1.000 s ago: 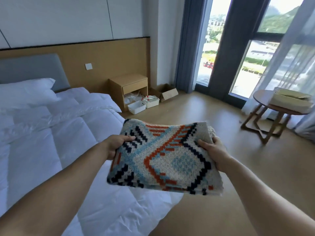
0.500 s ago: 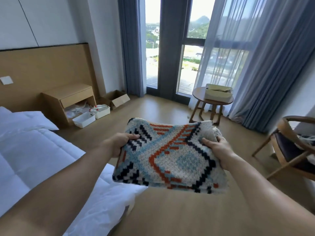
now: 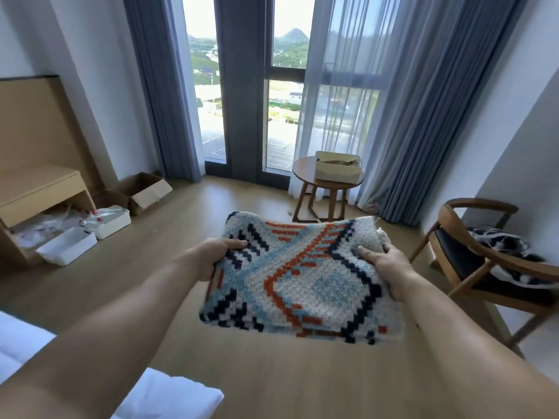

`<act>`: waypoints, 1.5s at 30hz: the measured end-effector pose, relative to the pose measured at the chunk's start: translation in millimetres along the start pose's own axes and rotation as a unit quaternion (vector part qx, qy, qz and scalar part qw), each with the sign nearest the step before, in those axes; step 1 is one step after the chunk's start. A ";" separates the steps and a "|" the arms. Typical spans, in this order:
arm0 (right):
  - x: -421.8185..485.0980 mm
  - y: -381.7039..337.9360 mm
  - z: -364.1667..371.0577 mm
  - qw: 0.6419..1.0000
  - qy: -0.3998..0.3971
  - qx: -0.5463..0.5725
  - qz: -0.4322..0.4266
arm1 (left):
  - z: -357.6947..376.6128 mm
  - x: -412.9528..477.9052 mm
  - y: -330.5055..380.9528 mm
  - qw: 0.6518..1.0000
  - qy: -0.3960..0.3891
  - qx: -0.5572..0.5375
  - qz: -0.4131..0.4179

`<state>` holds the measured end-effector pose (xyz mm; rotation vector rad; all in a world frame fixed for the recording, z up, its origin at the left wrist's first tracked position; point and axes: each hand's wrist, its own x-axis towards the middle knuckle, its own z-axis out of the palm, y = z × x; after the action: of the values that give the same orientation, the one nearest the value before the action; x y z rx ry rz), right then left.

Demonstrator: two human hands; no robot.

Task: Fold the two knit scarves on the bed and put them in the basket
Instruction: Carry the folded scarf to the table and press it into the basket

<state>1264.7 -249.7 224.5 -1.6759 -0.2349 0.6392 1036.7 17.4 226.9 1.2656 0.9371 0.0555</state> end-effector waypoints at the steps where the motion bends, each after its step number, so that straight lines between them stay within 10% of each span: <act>1: 10.7 -4.2 2.6 1.000 0.008 -0.002 0.000 | -2.2 12.0 9.9 1.000 -0.007 0.002 0.002; 45: 575.1 -126.5 10.1 0.995 0.063 0.073 0.010 | 45.2 504.2 340.7 0.999 -0.043 0.028 -0.005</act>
<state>1758.3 69.0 184.7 -1.5731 -0.0781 0.5501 1540.8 361.3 222.1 1.3039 0.8760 -0.0328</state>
